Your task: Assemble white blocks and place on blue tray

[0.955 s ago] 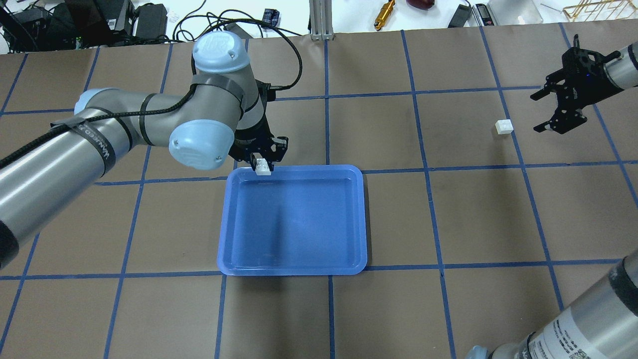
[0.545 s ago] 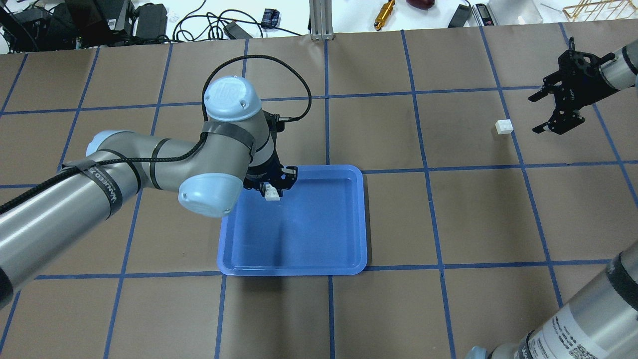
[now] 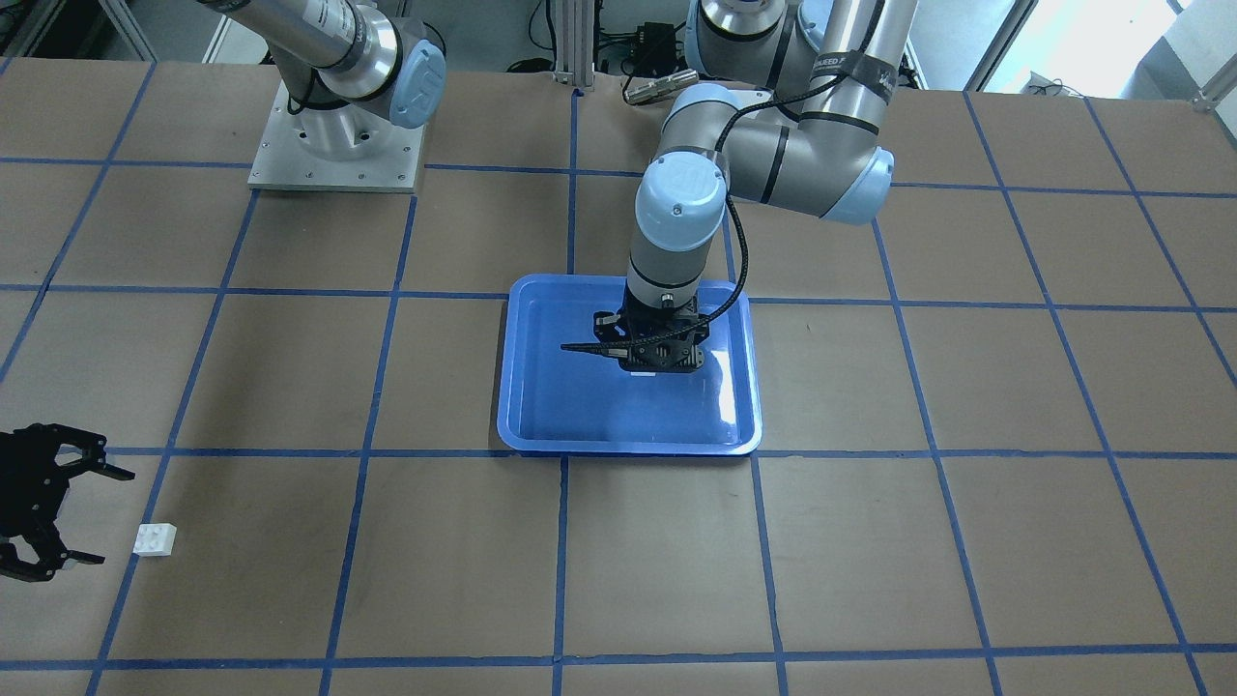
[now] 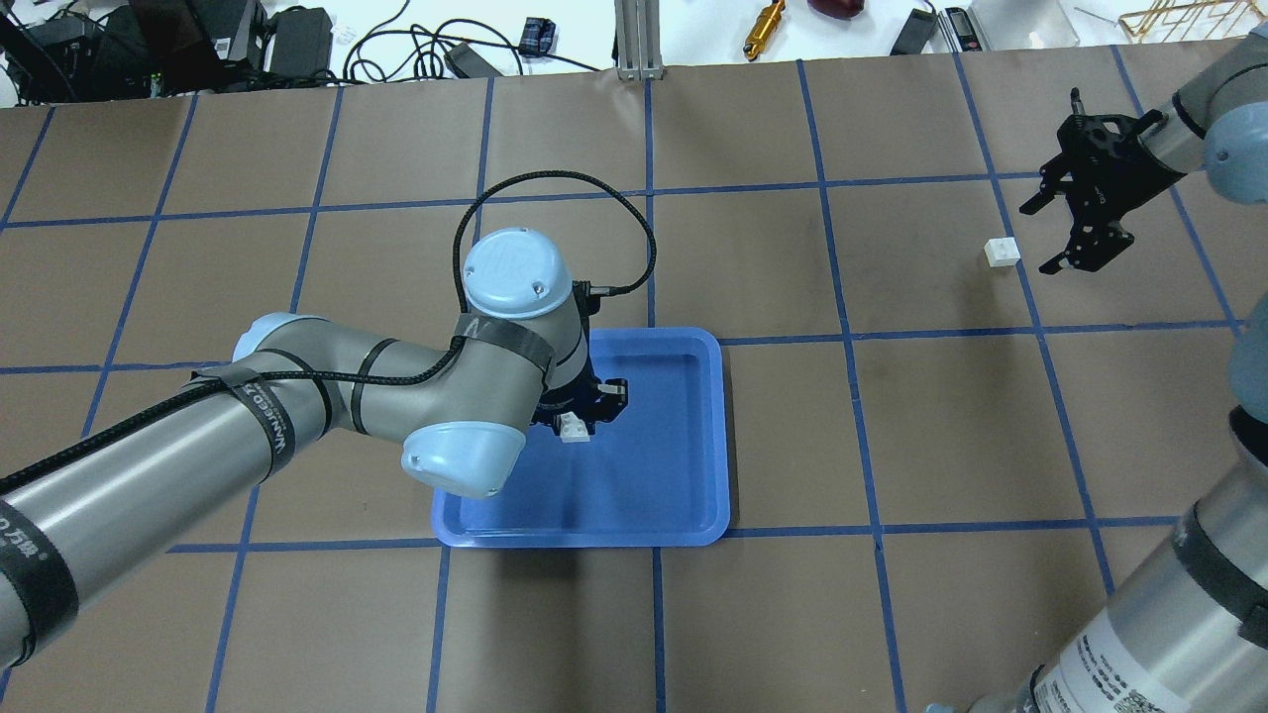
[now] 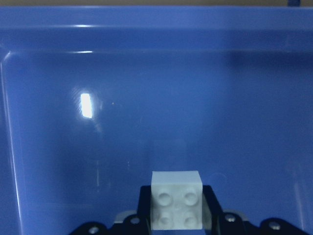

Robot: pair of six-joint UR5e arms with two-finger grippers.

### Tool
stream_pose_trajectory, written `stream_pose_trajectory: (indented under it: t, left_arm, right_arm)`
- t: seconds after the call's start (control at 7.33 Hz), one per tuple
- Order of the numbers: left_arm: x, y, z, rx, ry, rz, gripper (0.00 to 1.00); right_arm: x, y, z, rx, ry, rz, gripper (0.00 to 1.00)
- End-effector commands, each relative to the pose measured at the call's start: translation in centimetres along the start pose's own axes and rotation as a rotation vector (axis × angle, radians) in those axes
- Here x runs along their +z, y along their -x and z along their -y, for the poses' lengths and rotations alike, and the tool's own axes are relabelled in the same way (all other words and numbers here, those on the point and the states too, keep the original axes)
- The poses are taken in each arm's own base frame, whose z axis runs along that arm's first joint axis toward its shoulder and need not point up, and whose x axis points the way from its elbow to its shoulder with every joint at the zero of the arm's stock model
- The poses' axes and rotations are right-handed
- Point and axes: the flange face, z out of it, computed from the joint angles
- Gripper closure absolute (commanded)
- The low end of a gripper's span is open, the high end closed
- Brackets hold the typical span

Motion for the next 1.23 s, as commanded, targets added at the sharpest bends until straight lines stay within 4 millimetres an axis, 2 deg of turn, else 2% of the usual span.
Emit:
stream_pose_trajectory:
  t: [0.0, 0.27, 0.41, 0.55, 0.68, 0.82, 0.95, 1.09]
  left_arm:
    - [0.8, 0.0, -0.7, 0.001, 0.007, 0.001, 1.00]
    - [1.5, 0.0, -0.4, -0.002, 0.010, -0.001, 1.00]
    - [1.9, 0.0, -0.4, -0.002, 0.018, 0.001, 0.71]
    - [2.3, 0.0, -0.3, -0.012, 0.022, 0.003, 0.55]
    - [2.4, -0.1, -0.1, -0.024, 0.014, 0.000, 0.47]
    - [2.5, -0.1, 0.0, -0.027, 0.013, 0.000, 0.31]
    - [2.4, -0.1, 0.0, -0.028, 0.011, -0.002, 0.20]
    - [1.8, -0.1, 0.4, -0.029, -0.007, -0.010, 0.12]
  right_arm:
    - [1.5, -1.3, -0.6, -0.005, 0.004, 0.016, 0.00]
    - [1.4, -1.5, -0.5, 0.005, -0.002, 0.028, 0.01]
    - [1.6, -1.2, -0.4, 0.013, -0.013, 0.051, 0.03]
    - [1.9, -1.1, -0.4, 0.016, -0.019, 0.066, 0.04]
    - [2.0, -1.0, -0.6, 0.017, -0.021, 0.068, 0.04]
    - [2.4, -1.1, -0.8, 0.018, -0.023, 0.068, 0.04]
    - [2.8, -1.2, -0.9, 0.020, -0.026, 0.075, 0.05]
    - [2.9, -1.2, -1.0, 0.021, -0.025, 0.076, 0.11]
